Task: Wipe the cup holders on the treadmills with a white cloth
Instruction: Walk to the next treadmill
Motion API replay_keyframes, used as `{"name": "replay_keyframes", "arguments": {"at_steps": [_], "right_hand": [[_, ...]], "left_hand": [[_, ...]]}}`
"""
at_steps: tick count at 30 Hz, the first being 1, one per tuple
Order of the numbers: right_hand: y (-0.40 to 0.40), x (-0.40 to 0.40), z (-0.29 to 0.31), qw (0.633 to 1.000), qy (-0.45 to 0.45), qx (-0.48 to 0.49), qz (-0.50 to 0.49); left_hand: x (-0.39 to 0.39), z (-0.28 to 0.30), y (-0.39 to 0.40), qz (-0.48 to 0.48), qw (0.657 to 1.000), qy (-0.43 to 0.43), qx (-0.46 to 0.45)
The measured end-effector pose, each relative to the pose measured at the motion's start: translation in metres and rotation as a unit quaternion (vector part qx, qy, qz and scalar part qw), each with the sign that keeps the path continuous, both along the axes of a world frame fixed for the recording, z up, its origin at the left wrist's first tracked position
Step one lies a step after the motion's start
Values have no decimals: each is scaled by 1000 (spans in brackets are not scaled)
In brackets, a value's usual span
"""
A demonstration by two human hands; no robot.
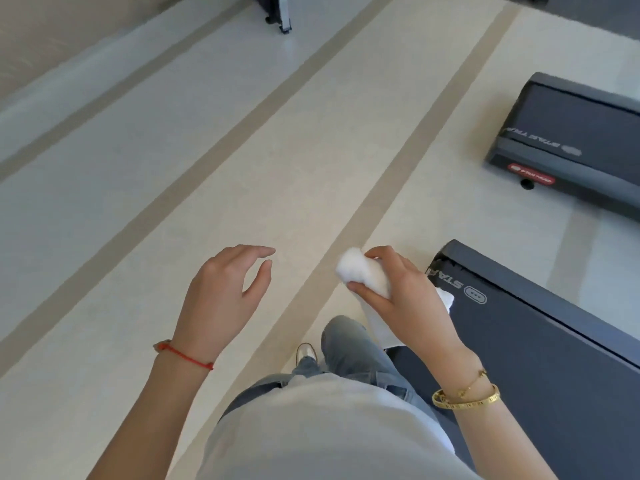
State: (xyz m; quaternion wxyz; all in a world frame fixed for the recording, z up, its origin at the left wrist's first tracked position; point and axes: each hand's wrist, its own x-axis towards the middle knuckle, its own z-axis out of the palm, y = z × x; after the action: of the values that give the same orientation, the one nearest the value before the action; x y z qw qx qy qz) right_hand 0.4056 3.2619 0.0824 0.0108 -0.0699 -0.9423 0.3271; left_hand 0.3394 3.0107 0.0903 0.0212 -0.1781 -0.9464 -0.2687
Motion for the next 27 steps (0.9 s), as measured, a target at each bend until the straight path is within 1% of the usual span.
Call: {"name": "replay_keyframes", "arguments": {"at_steps": [5,10,20,24,27], "right_hand": [[18,-46,-4,996,-14,-5,-85],[56,-102,-9,988,-19,-6,-151],[198,-216,4,956,-11,16,-292],[250,-256,9,942,-6,7,-336],[282,-284,9,928,-20,-13,-371]], "left_hand": [[-82,-5,32,-80,997,-22,6],[-170,-13,89,-145,989,-19,19],[-341,-5,284,-289,956,0,46],[-394,-3,351,-345,938,-7,35],[-432,-3,394,-380,924,-22,31]]}}
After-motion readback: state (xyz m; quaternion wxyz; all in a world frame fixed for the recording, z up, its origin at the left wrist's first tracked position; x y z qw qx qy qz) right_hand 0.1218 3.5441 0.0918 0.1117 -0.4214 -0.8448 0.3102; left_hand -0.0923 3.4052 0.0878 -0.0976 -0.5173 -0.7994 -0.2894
